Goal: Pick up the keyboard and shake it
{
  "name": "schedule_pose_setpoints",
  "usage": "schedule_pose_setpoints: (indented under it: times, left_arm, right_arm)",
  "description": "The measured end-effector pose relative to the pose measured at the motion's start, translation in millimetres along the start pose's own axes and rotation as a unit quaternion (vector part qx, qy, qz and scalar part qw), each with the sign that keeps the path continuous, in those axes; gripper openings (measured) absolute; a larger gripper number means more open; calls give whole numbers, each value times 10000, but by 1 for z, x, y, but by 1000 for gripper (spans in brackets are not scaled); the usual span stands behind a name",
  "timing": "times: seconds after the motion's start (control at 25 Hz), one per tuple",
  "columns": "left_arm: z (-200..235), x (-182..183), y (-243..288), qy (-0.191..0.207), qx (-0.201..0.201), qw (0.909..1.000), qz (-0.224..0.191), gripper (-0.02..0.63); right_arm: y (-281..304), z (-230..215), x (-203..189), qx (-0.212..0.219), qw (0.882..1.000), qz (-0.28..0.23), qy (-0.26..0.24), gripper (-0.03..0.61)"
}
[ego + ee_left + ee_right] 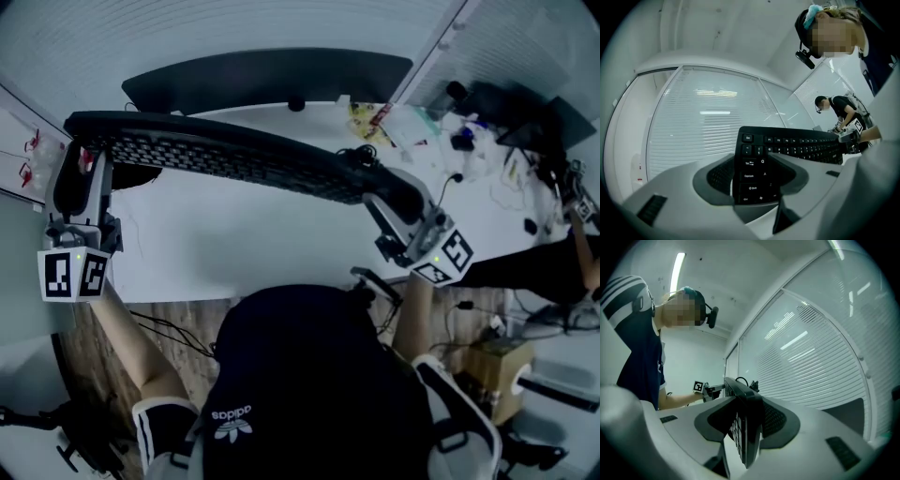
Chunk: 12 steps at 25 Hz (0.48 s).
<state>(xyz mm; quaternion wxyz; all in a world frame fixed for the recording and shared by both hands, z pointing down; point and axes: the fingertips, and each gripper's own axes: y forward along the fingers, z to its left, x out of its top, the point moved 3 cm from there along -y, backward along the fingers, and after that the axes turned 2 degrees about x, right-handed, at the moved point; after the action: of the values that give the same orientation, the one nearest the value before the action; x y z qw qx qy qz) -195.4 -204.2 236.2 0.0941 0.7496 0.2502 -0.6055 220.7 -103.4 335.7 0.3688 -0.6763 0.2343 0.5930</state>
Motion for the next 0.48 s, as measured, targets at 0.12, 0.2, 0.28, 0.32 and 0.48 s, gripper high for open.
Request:
schedule_pose_setpoints:
  times: [0.12,0.2,0.28,0.32,0.48]
  left_arm:
    - [-1,-1,-4,-4,46,10000,-26,221]
    - [-3,-3,-6,-10,42,10000,-22,221]
    - [-5,-5,-6,-22,44,10000,-10,221]
    - [-6,-5,-6,-31,52,10000,-4,221]
    - [-6,-4,-6,-37,64,10000,2,221]
  right_arm:
    - [1,2,-2,11,10000,17,40,140]
    - [-2,4,-3,8,10000,34,72,140]
    - [-4,4,-5,-22,9999,56,97,140]
    - [-4,4,-5,-38,9999,49,112,141]
    - [-4,5,-4,-89,9999,37,90,142]
